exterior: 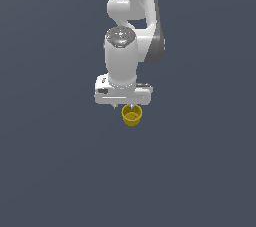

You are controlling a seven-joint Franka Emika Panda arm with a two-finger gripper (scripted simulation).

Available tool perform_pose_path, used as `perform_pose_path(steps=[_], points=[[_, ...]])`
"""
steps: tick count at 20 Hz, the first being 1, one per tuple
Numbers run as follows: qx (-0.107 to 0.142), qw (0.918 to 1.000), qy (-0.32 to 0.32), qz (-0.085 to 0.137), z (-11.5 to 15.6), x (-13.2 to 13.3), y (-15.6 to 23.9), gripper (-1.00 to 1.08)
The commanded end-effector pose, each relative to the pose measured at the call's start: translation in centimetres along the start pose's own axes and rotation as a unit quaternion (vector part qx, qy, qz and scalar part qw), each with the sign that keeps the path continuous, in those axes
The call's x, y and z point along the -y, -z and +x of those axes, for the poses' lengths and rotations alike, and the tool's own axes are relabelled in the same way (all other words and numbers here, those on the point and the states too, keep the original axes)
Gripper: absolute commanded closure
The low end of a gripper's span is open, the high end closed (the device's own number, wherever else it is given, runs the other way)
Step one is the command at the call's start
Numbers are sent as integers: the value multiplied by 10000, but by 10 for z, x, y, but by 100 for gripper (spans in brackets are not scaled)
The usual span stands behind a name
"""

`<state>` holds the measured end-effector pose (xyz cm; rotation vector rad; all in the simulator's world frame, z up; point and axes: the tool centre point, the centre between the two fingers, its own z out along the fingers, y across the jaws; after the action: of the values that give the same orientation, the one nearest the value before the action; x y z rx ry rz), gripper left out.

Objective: Pick up the object and move it to a goal position.

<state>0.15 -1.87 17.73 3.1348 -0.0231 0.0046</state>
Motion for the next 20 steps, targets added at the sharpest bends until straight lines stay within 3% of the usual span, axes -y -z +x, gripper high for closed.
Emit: perform_pose_path(steps=[1, 13, 20], points=[[-3, 10000, -4, -2, 0, 0, 0, -20], [-74, 9975, -699, 54, -11, 3, -15, -20], [-157, 9869, -1603, 125, -26, 5, -34, -20]])
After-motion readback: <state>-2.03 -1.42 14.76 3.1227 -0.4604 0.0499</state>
